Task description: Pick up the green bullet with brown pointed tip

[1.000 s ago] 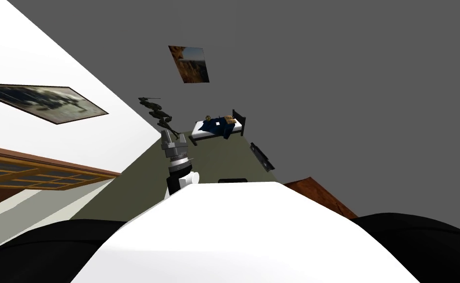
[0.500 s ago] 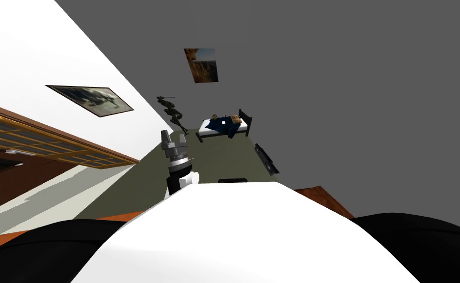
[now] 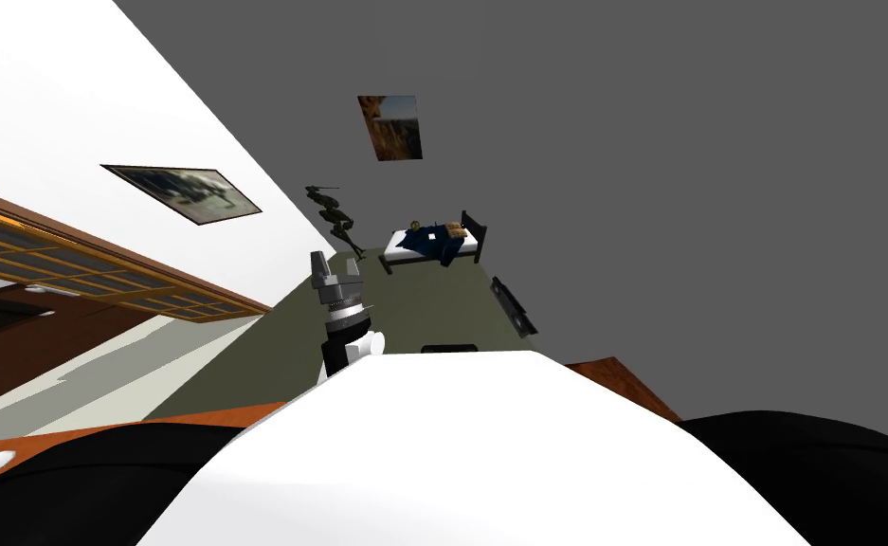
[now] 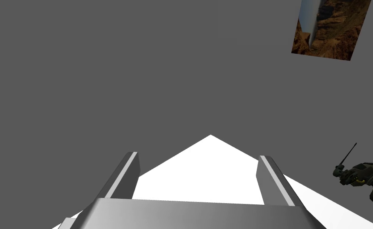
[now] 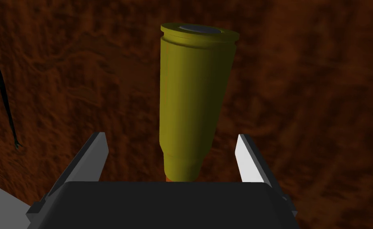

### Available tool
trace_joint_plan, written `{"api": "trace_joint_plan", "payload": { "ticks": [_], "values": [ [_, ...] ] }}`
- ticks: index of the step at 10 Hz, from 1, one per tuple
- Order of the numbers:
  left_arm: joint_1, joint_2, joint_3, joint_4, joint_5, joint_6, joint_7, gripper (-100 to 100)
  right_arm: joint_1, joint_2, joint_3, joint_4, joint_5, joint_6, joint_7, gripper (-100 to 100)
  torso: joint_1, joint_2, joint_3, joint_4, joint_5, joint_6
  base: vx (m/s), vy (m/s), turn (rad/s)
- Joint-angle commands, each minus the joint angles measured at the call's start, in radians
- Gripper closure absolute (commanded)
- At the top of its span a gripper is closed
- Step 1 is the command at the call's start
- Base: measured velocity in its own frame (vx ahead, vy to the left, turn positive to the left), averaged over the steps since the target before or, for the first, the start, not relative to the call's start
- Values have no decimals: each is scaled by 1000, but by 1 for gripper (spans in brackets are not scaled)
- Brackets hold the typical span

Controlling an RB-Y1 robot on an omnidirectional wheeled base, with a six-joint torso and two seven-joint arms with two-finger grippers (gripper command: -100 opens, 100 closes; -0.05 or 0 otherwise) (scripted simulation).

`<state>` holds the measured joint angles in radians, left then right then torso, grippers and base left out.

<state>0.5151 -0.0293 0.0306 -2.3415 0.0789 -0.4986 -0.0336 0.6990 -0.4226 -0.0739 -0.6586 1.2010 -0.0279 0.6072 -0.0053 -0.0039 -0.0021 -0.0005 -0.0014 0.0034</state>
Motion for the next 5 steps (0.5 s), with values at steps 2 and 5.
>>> {"api": "trace_joint_plan", "payload": {
  "ticks": [2,5],
  "values": [
    [0,0,0,0,0,0,0,0,-31,22,-7,20,-3,20,17,-100,-1,0,0,0,0,0,-42,-54,25],
    [0,0,0,0,0,0,0,0,-27,27,-17,20,3,10,27,100,2,-1,-1,0,2,-1,-7,-7,2]
  ]
}}
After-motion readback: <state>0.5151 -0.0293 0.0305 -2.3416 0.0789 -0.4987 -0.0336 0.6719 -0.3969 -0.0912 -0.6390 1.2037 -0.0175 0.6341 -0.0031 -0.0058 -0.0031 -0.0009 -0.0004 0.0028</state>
